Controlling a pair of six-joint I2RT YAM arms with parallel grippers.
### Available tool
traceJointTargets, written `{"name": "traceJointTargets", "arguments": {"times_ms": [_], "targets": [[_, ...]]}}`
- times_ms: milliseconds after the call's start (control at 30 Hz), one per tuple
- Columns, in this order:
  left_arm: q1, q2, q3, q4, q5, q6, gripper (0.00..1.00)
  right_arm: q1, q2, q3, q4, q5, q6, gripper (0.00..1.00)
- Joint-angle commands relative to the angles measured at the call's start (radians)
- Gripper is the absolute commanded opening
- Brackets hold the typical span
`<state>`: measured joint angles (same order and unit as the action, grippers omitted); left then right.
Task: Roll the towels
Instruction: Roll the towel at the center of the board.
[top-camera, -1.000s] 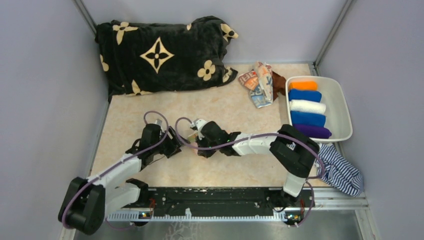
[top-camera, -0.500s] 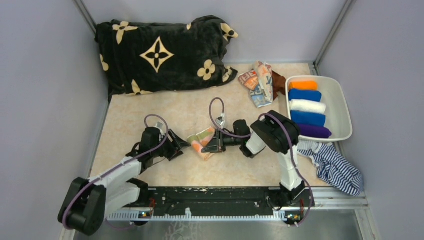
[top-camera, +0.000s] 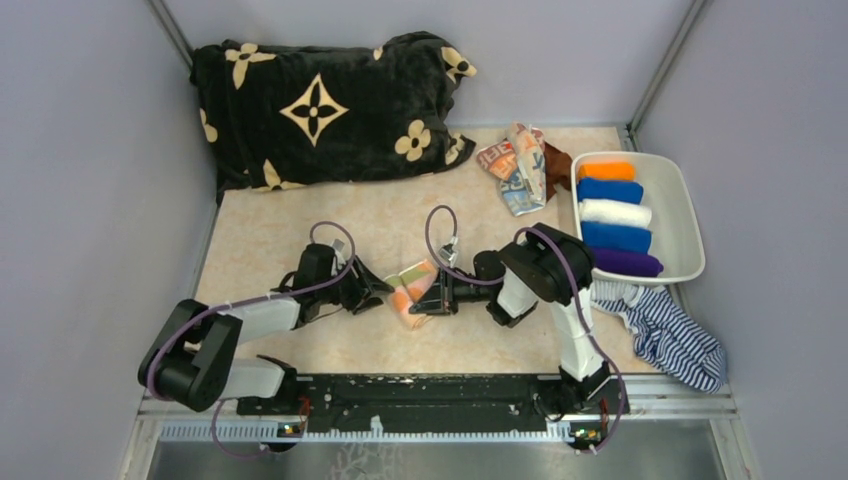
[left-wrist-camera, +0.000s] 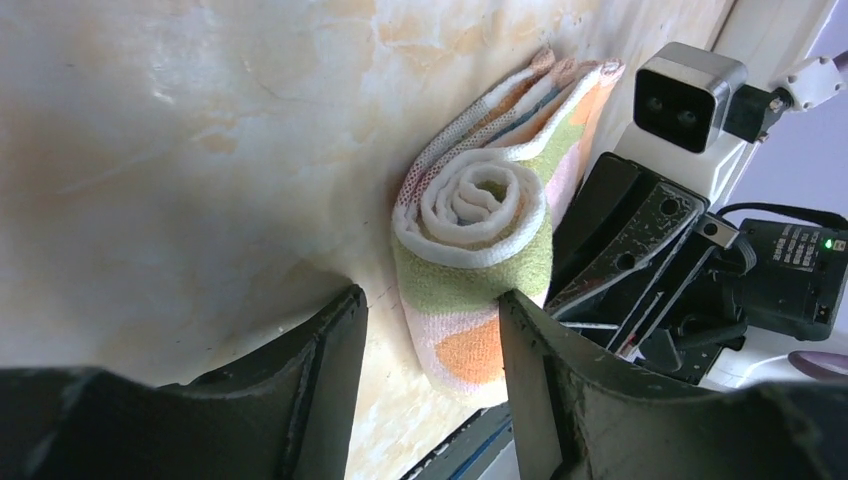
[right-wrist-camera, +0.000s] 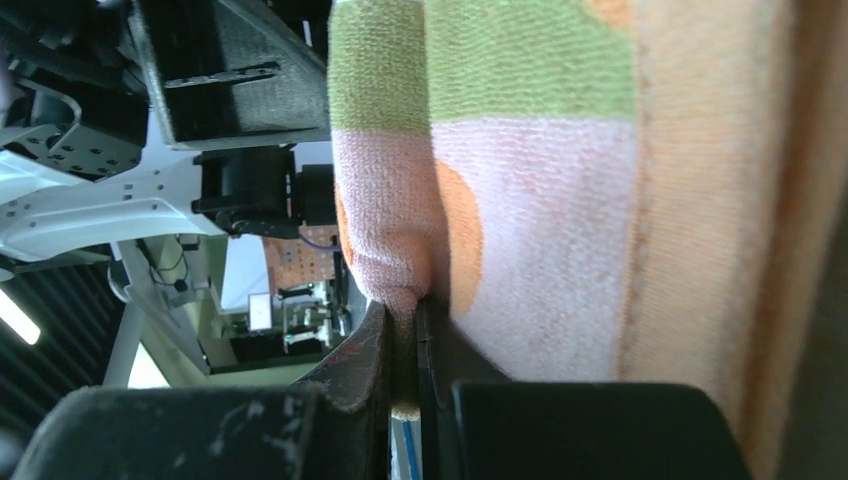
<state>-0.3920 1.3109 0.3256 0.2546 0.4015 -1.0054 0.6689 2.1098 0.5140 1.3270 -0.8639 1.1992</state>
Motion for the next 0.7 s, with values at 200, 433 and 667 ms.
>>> {"name": "traceJointTargets", "arguments": {"times_ms": [200, 433, 667], "targets": [[-0.092, 0.054, 0.058, -0.058, -0.112, 0.047, 0.54, 0.033, -0.23, -0.028, -0.462, 0.148, -0.303, 0.19], [-0.094, 0.051, 0.043, -0.1, -0.179, 0.058, 0.5, 0.11, -0.527, 0.112, -1.108, 0.427, -0.604, 0.31], [-0.102, 0.057, 0.038, -0.096, -0.193, 0.05, 0.49, 0.31, -0.696, 0.285, -1.487, 0.882, -0.77, 0.43]]}}
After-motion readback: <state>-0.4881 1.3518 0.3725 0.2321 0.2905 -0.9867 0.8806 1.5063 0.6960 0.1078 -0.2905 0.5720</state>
